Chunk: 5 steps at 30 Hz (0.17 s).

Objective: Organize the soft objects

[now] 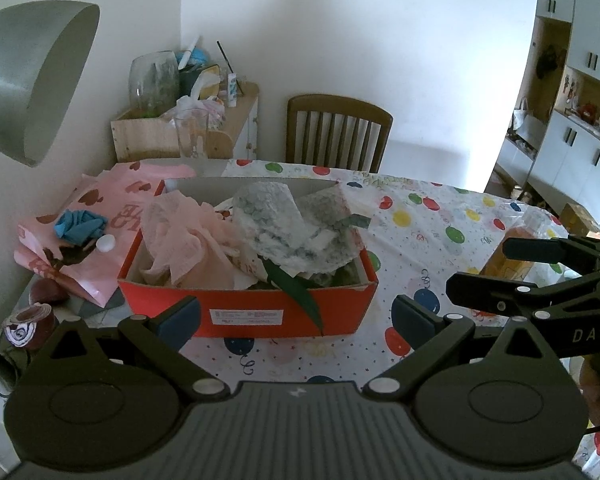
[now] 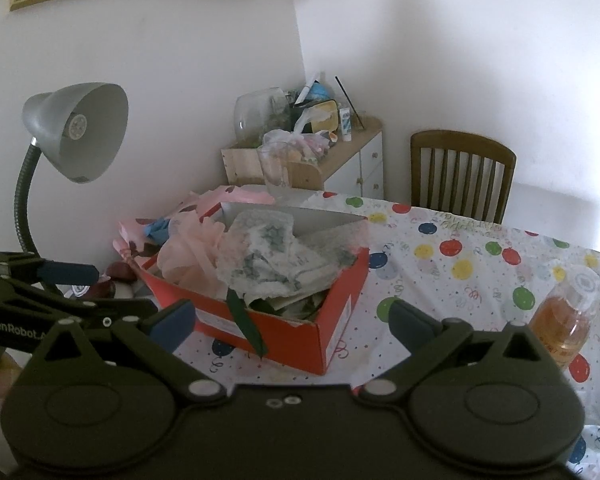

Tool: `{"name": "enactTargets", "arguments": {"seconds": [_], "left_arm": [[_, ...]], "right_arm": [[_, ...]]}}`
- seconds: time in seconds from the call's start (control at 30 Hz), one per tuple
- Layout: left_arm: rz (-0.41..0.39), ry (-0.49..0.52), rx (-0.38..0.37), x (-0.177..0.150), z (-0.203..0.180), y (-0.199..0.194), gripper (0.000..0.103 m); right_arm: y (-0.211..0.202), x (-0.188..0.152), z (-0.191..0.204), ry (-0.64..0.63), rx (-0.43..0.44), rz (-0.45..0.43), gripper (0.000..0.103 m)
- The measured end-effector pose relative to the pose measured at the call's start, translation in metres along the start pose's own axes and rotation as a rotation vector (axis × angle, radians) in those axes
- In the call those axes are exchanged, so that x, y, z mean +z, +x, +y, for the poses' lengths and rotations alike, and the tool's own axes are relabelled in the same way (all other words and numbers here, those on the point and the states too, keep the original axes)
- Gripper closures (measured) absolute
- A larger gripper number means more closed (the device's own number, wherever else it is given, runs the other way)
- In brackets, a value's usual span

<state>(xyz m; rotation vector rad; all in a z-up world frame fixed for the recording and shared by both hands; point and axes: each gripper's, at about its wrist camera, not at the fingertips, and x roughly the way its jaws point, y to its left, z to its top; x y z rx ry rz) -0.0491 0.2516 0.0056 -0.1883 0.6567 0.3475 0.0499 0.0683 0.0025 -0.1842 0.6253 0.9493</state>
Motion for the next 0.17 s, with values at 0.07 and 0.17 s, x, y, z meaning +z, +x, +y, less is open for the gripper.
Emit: {"name": "enactTargets", "arguments": {"seconds": [0.07,0.17], "left_arm": [[0.001,-0.003,-0.002,0.0001,-0.0001,0.0,0.001],[0.001,-0.002,0.002,0.0001,-0.0003,0.0,0.001]], "right_arm": [[0.0001,0.0,-0.0001,0.001,0.001,0.0,0.0],[0.0004,0.0002,-0.0006,0.001,0.0,0.0,0.0]]}}
